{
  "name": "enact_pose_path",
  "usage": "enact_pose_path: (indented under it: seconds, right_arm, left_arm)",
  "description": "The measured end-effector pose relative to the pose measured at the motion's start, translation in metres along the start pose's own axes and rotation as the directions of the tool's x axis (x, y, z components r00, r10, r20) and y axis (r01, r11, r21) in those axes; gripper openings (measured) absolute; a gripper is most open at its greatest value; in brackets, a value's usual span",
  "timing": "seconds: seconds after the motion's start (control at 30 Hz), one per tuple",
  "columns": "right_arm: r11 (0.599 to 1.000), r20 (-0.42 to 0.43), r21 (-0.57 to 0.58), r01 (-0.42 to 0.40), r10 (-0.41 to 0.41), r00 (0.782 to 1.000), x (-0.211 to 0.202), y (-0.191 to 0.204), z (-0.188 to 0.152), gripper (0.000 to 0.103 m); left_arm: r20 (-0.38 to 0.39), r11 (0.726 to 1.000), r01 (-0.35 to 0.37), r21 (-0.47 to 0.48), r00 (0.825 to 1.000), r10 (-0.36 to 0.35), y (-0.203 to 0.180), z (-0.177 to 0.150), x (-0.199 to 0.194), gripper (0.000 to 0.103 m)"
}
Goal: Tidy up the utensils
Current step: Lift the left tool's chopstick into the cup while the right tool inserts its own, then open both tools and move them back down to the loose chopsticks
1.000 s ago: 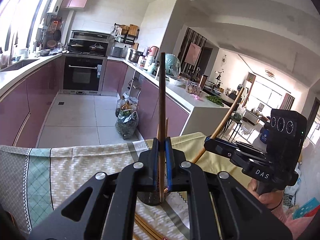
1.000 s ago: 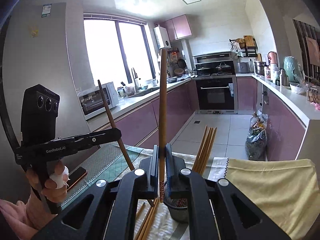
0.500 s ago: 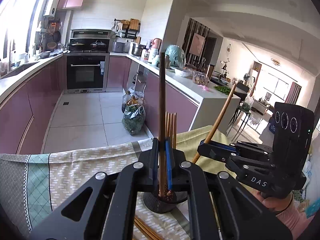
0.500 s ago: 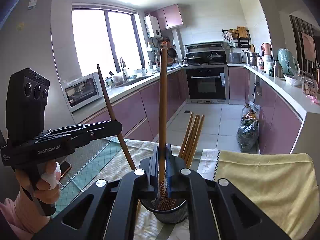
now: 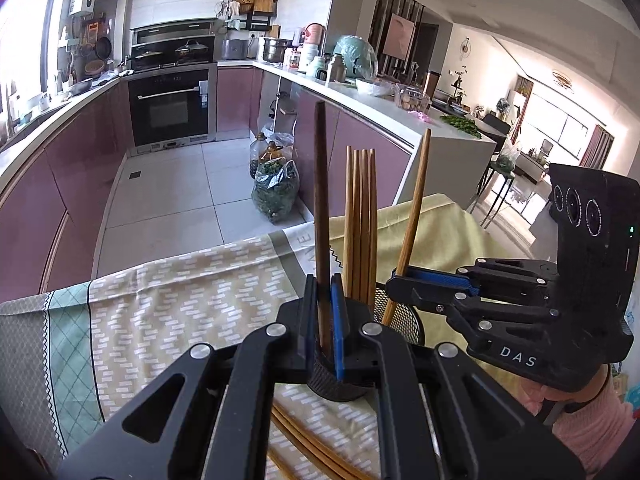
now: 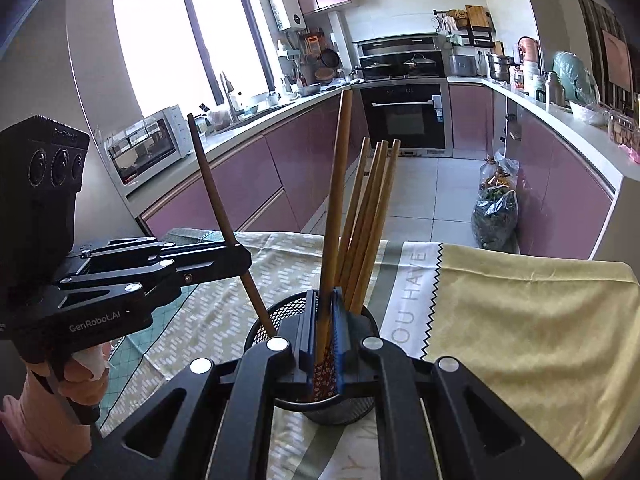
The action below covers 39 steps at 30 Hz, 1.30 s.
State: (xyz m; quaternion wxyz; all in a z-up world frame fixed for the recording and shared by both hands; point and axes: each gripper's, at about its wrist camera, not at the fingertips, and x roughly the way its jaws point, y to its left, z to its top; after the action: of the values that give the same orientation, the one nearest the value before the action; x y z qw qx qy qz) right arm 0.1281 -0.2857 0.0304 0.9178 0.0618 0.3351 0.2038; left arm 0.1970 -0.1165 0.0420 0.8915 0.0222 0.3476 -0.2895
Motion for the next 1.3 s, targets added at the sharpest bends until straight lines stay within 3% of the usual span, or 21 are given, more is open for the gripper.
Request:
enact_pose_path:
  seconds: [0.17, 0.27, 0.43, 0.53, 0.7, 0.83, 1.07, 1.3]
  right_arm:
    - [1.0, -0.003, 0.016, 0.013, -0.013, 1.0, 0.004, -0.004, -0.001, 0.009]
    - [1.0, 0.002, 0.015, 0.023, -0.023, 1.0, 0.003, -0.003, -0.003, 0.01]
    - [1.0, 0.023, 0.01, 0.018, -0.018, 1.0, -0.005, -0.001, -0.007, 0.014]
    - [1.0, 0.05, -0.013, 0.002, -0.001, 0.999, -0.017, 0.006, -0.013, 0.015]
    - [0.994, 0.07, -0.086, -0.063, 0.069, 0.995, -0.039, 0.027, -0.031, 0.028]
    - [0.987, 0.01, -0.121, -0.104, 0.106, 0.994, -0.035, 0.042, -0.054, 0.028]
    - [0.987, -0.135, -0.098, -0.128, 0.114, 0.984, -0.004, 0.05, -0.09, 0.028]
    - [0.988, -0.218, -0.084, -0.126, 0.105, 0.97, 0.015, 0.056, -0.113, 0.028]
  left_arm:
    - [-0.016, 1.0, -0.008, -0.014, 1.0, 0.008, 0.007, 0.001, 0.011, 0.008]
    - [-0.009, 1.0, -0.016, -0.023, 1.0, 0.016, 0.01, -0.001, 0.013, 0.016]
    - [0.019, 0.998, -0.04, -0.054, 0.999, 0.041, 0.018, -0.018, 0.001, 0.018]
    - [0.049, 0.997, -0.065, -0.048, 0.997, 0.067, 0.018, -0.033, -0.013, 0.025]
    - [0.053, 0.995, -0.091, -0.037, 0.994, 0.093, 0.022, -0.067, -0.034, 0.031]
    - [0.007, 0.993, -0.118, -0.029, 0.993, 0.119, 0.025, -0.099, -0.037, 0.035]
    - [-0.129, 0.994, -0.108, -0.035, 0.986, 0.103, 0.025, -0.159, -0.021, 0.037]
    - [-0.182, 0.993, -0.108, -0.055, 0.979, 0.097, 0.023, -0.181, -0.012, 0.037]
